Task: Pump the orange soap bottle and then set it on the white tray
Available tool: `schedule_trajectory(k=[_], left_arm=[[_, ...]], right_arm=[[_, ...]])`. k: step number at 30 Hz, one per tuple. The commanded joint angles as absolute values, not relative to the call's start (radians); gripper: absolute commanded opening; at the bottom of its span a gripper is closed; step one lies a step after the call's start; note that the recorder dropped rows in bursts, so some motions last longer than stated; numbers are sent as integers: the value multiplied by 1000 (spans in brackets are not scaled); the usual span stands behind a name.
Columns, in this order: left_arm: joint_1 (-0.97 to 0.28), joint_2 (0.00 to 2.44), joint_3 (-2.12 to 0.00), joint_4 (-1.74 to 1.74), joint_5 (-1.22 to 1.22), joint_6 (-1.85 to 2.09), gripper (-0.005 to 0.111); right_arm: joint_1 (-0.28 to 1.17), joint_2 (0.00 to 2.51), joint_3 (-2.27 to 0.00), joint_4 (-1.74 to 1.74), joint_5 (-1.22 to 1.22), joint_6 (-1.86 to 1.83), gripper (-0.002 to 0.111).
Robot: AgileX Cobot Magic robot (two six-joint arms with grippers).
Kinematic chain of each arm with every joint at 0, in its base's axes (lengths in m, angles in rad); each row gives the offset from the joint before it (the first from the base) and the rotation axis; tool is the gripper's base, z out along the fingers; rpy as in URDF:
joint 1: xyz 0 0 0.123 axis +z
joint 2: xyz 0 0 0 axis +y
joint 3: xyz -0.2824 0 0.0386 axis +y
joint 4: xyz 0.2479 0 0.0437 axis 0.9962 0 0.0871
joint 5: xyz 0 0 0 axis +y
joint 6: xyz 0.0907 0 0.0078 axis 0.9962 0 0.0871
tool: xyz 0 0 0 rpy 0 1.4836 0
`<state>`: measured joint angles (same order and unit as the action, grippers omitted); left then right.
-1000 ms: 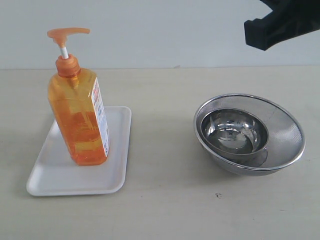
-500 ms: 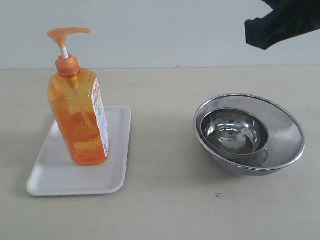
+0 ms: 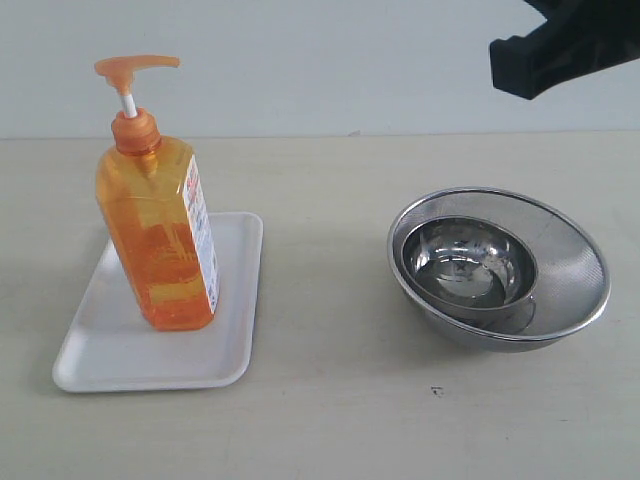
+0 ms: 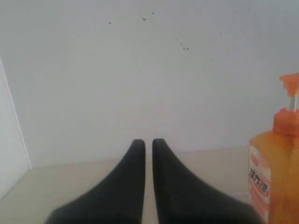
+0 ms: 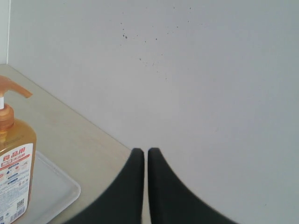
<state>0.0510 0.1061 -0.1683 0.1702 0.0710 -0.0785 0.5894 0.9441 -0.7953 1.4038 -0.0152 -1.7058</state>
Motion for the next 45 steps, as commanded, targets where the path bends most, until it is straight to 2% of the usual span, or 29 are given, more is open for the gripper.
schedule_trajectory(k=[1,21,45], left_arm=[[34,85,-135,130,76,-74,5],[34,0,0,49,170,-52,5],[34,0,0,19,266,-52,5]], right_arm=[[591,940,-787,1402,-19,-1705,0],[591,940,-787,1406,-38,-1705,0],[591,940,-787,1406,-38,-1705,0]])
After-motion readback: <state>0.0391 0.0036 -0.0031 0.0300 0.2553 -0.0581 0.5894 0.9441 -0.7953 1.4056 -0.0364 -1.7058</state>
